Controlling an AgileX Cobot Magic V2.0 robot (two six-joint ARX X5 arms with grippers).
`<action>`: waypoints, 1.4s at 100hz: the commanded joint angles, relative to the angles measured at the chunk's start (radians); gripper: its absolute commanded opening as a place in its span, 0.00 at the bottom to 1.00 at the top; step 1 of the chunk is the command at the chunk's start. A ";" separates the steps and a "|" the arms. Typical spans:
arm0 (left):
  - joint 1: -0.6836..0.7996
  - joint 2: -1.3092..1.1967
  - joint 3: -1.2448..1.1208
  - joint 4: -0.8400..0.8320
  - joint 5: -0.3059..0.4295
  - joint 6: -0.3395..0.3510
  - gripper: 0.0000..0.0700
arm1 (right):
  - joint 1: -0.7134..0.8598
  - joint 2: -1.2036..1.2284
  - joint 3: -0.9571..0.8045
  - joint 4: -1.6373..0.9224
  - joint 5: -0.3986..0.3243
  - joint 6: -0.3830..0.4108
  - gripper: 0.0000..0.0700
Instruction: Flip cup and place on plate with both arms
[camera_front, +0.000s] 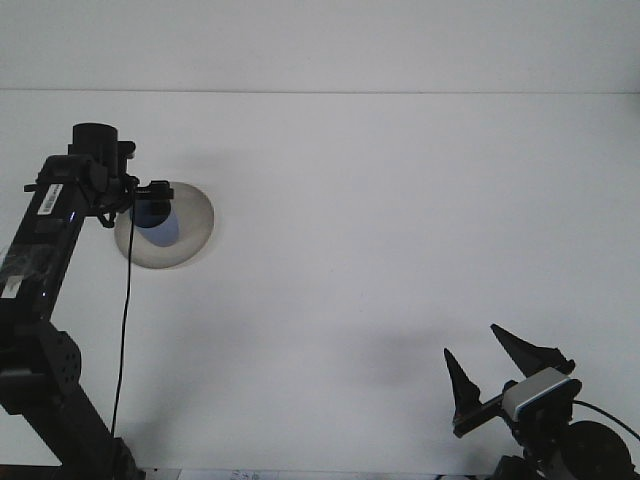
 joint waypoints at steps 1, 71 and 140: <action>0.002 -0.044 0.040 0.005 0.018 -0.025 0.79 | 0.009 0.004 0.006 0.007 0.003 0.006 0.78; -0.133 -1.093 -0.597 0.264 0.103 -0.121 0.78 | 0.009 0.004 0.006 0.002 0.138 0.006 0.78; -0.255 -1.583 -1.120 0.350 0.209 -0.299 0.02 | 0.009 0.004 0.006 -0.003 0.134 0.006 0.01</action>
